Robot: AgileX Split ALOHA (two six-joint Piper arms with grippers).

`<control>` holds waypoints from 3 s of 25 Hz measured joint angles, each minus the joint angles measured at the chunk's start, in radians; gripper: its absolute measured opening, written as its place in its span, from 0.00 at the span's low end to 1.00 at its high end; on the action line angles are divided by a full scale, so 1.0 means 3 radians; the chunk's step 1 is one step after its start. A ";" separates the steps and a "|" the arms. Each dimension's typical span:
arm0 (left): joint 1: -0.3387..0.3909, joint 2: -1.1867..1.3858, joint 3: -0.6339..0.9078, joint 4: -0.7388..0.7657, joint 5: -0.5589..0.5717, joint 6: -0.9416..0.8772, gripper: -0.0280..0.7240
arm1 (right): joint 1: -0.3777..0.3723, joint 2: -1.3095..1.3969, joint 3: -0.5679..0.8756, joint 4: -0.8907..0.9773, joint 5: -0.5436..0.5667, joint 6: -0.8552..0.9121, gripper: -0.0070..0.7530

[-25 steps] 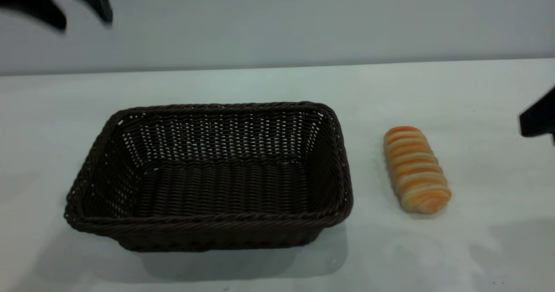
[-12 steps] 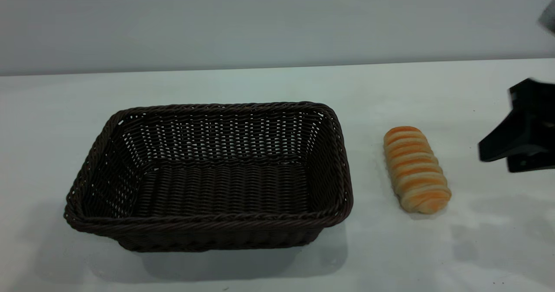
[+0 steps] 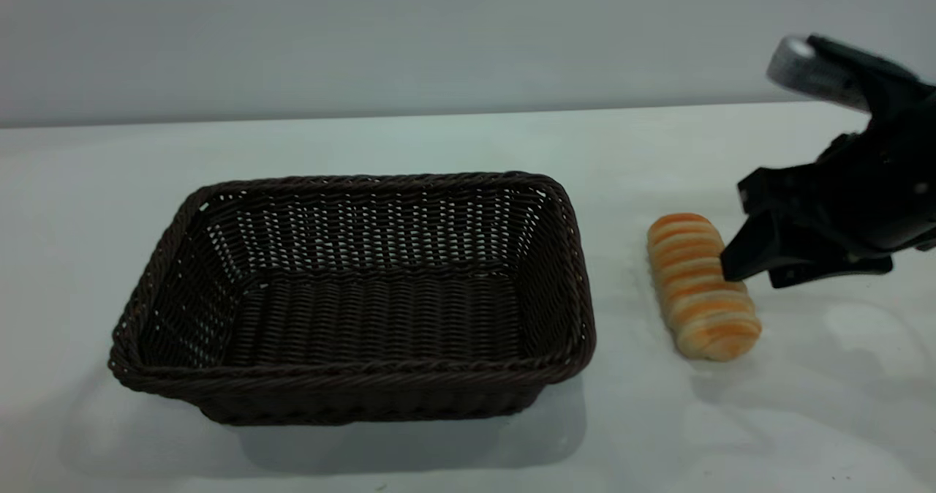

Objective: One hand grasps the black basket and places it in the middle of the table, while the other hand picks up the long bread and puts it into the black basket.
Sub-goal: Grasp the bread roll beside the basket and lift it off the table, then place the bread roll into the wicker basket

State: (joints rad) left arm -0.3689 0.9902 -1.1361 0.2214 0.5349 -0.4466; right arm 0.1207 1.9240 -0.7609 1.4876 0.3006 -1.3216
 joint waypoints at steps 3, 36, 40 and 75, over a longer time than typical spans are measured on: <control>0.0000 -0.0050 0.0000 -0.0003 0.0071 0.0017 0.78 | 0.0000 0.0134 -0.0049 0.0000 -0.0106 -0.0078 0.50; 0.0000 -0.0062 0.0000 -0.0003 0.0107 0.0130 0.78 | 0.0306 -0.0290 -0.0500 -0.0644 -0.0487 0.0192 0.06; 0.0000 -0.0062 0.0000 -0.0003 0.0100 0.0130 0.78 | 0.0317 -0.0714 -0.0496 -0.0643 -0.0178 0.0228 0.06; -0.0004 -0.0279 0.0000 -0.0011 0.0151 0.0282 0.78 | 0.1592 -0.0058 -0.0993 -0.0561 -0.0025 0.0206 0.59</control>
State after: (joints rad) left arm -0.3700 0.9065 -1.1361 0.2181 0.5801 -0.3621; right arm 0.5983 1.9066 -1.0590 1.3194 0.2933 -1.2598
